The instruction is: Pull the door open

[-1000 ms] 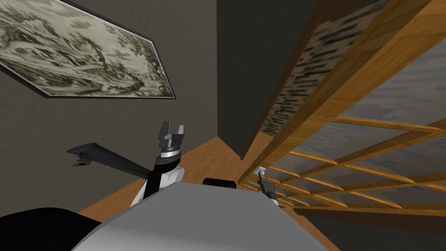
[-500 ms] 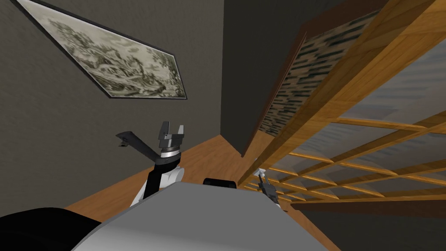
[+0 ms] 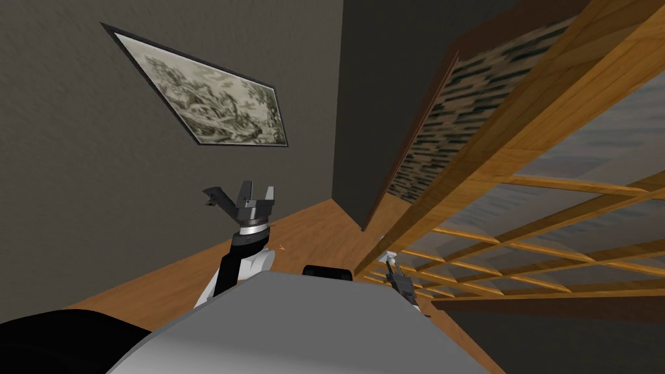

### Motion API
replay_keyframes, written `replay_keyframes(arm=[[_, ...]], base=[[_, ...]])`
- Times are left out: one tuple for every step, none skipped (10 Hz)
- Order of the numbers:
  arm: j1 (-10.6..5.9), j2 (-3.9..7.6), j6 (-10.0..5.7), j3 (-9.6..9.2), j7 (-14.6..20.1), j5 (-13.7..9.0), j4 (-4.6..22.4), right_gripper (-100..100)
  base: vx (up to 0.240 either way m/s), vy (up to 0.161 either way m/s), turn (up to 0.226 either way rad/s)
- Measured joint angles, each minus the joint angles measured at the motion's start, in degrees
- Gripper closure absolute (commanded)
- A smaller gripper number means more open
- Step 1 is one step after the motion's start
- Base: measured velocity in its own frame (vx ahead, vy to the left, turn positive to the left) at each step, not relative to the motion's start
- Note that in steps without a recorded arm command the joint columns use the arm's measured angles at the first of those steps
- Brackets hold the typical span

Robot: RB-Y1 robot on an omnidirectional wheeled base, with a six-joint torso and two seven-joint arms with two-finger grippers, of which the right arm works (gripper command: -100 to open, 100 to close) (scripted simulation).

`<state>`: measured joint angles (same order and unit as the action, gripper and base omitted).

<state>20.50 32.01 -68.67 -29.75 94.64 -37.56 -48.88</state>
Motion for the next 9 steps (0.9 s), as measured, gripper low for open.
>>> replay_keyframes(arm=[[-0.24, 0.03, -0.55, -0.36, 0.5, 0.2, 0.8, 100], [-0.44, 0.1, -1.16, -0.72, 1.0, 0.4, 1.6, 100], [-0.5, 0.35, -1.64, -1.04, 1.5, 0.6, 2.1, 100], [-0.53, 0.62, -2.04, -1.28, 1.9, 0.8, 2.5, 100], [-0.66, 0.8, -2.47, -1.5, 2.3, 0.9, 3.0, 100], [-0.62, 0.77, -2.45, -1.6, 2.4, 0.9, 3.1, 100], [-0.7, 0.91, -2.65, -1.75, 2.5, 1.0, 3.4, 100], [-0.9, 1.02, -3.03, -1.9, 2.8, 1.1, 3.7, 100], [-0.98, 1.02, -3.47, -2.16, 3.1, 1.2, 4.2, -100]], base=[[-0.219, -0.042, 0.14], [-0.238, -0.042, 0.161], [-0.2, -0.013, 0.122], [-0.192, -0.013, 0.098], [-0.088, -0.009, 0.023], [-0.143, -0.037, 0.134], [-0.192, -0.045, 0.13], [-0.185, -0.05, 0.121], [-0.191, 0.02, -0.108]])
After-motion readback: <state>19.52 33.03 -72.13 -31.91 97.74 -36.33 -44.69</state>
